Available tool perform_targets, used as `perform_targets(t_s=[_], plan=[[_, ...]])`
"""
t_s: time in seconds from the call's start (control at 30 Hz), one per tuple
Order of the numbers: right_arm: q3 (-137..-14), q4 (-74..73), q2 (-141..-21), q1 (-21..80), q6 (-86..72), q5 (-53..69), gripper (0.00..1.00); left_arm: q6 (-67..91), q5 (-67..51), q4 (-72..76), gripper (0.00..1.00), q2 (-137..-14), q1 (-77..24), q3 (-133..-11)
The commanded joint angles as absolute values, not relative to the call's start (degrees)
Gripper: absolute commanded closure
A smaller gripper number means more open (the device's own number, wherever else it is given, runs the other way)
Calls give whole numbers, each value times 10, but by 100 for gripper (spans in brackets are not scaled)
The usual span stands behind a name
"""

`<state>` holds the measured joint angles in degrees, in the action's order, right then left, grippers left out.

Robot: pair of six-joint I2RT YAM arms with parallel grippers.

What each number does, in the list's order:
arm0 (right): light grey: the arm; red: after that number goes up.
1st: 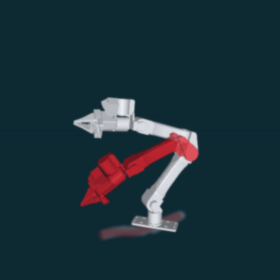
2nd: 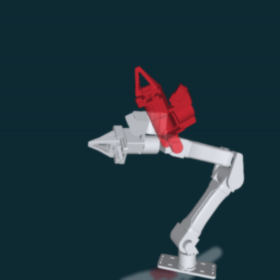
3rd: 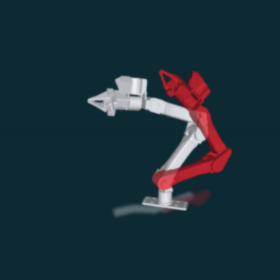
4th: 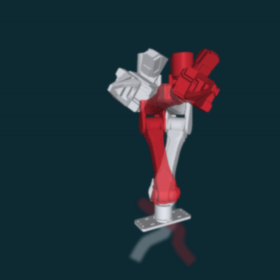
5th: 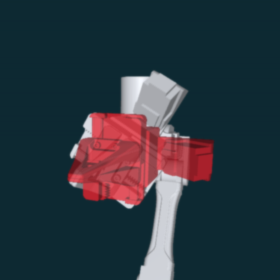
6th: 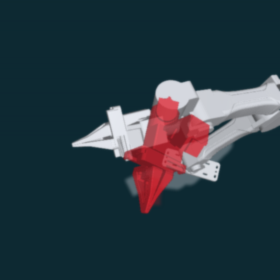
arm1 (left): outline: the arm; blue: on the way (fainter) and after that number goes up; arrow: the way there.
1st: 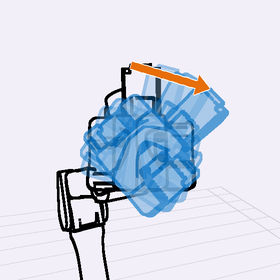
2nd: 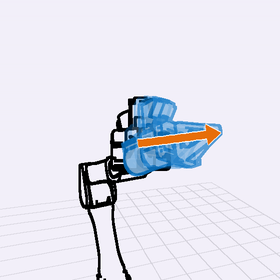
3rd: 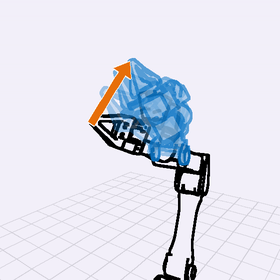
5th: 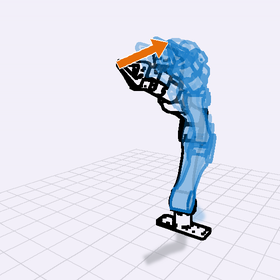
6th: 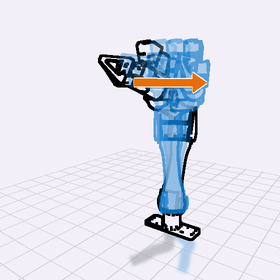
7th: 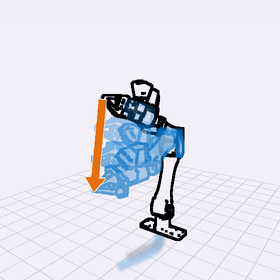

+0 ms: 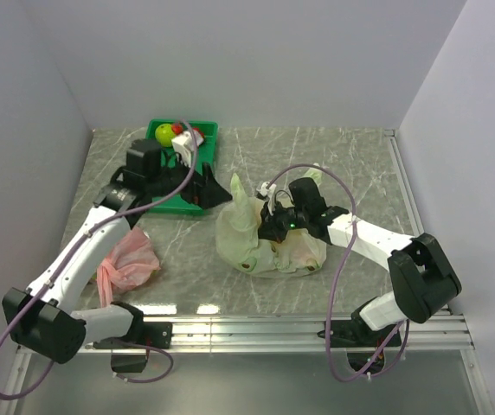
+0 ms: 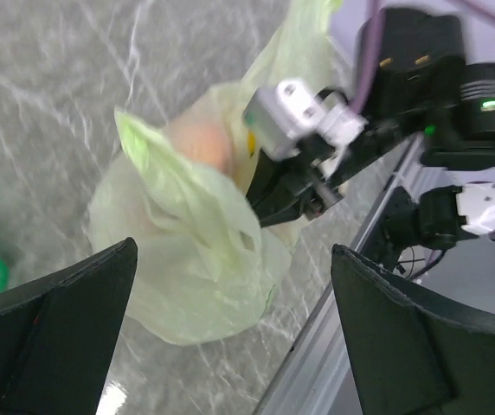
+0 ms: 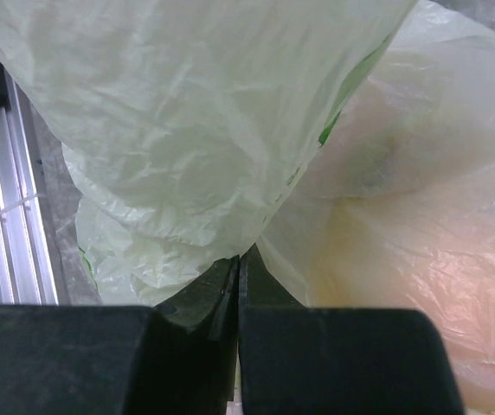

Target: Place the fake fruits into the plastic bag and tie a complex knot

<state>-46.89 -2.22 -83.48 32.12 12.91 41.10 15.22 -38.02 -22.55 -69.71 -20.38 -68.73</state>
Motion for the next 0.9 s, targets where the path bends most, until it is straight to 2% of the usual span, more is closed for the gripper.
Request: perform_targets(t_s=[0.0, 0.2, 0.43, 0.53, 0.57, 0.6, 0.63, 0.67, 0.77, 0.8, 0.87], plan=[[-493, -18, -818, 324, 115, 401, 100, 206, -291, -211, 1, -700, -253, -642], [-501, -25, -814, 325, 114, 393, 100, 244, -171, -193, 1, -762, -346, -670], [-498, -31, -798, 326, 117, 394, 100, 271, -87, -176, 1, -810, -363, -650], [-497, -31, -802, 325, 121, 398, 100, 268, -108, -135, 16, -817, -364, -638], [-497, -31, -803, 326, 123, 401, 100, 265, -132, -120, 31, -816, -363, -632], [-497, -30, -805, 326, 124, 403, 100, 257, -144, -80, 40, -811, -363, -617], [-498, -29, -807, 325, 128, 405, 100, 234, -154, -58, 85, -806, -362, -608], [-498, -30, -807, 324, 129, 408, 100, 221, -192, -39, 100, -796, -359, -590], [-499, -33, -807, 324, 135, 419, 100, 171, -305, 51, 100, -782, -337, -550], [-503, -36, -807, 325, 138, 423, 100, 159, -388, 61, 100, -782, -319, -545], [-519, -56, -799, 324, 137, 427, 93, 111, -423, 41, 100, -798, -312, -550]])
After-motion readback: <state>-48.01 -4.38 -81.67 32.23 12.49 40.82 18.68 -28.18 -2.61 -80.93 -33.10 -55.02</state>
